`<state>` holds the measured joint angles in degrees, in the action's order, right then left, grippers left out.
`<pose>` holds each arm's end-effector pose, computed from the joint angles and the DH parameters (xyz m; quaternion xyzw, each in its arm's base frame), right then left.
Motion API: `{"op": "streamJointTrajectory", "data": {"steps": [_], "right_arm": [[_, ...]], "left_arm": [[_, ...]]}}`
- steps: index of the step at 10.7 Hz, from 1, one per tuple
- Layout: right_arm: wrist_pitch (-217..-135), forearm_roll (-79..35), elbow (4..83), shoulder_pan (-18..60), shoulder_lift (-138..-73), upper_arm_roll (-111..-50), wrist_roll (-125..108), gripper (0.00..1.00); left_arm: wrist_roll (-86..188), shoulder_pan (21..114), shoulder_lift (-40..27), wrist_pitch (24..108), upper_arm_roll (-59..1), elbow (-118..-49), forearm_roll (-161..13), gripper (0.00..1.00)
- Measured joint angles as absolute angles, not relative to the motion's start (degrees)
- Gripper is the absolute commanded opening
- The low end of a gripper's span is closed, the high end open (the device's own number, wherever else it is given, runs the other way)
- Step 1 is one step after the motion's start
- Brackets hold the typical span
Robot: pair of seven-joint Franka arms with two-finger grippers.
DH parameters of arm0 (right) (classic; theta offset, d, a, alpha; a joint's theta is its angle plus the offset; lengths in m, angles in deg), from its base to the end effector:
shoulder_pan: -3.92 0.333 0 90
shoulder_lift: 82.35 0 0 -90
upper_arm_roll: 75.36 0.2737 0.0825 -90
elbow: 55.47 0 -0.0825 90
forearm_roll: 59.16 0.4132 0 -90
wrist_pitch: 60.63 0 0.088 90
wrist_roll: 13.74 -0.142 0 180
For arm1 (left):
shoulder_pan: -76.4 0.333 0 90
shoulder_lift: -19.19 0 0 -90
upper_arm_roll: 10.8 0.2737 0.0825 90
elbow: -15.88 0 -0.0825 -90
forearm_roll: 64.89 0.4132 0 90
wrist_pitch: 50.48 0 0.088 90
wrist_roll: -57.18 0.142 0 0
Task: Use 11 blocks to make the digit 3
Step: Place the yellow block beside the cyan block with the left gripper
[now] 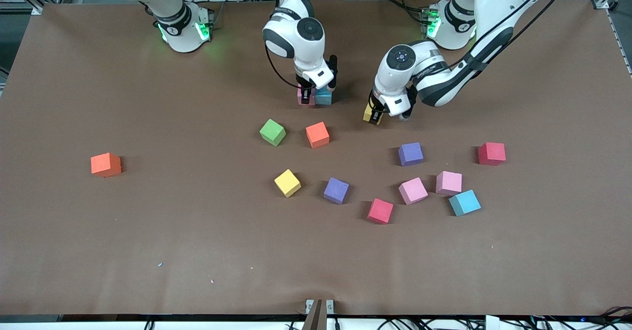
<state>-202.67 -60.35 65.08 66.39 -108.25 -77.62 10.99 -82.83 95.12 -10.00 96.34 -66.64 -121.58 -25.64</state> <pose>0.2840 0.4917 0.0963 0.7302 0.6820 -0.0320 0.0257 0.3442 -0.3477 0.0985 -0.8107 -0.5844 0.0339 0.0023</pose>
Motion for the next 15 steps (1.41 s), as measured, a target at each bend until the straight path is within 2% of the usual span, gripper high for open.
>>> {"op": "streamJointTrajectory", "data": {"steps": [1, 10, 15], "right_arm": [[-202.7, -60.4, 65.1, 66.4, -108.2, -77.6, 10.3, 0.99], [-202.9, -60.6, 64.0, 66.9, -109.6, -77.7, 9.7, 1.00], [-197.5, -60.7, 63.2, 66.9, -107.2, -78.1, 10.2, 1.00]], "left_arm": [[-85.7, 95.1, -10.0, 96.3, -66.8, -121.4, -25.6, 0.00], [-98.6, 93.0, -10.0, 95.4, -68.2, -121.1, -25.6, 0.00], [-99.8, 92.1, -10.3, 94.7, -68.2, -121.0, -25.6, 0.00]]}}
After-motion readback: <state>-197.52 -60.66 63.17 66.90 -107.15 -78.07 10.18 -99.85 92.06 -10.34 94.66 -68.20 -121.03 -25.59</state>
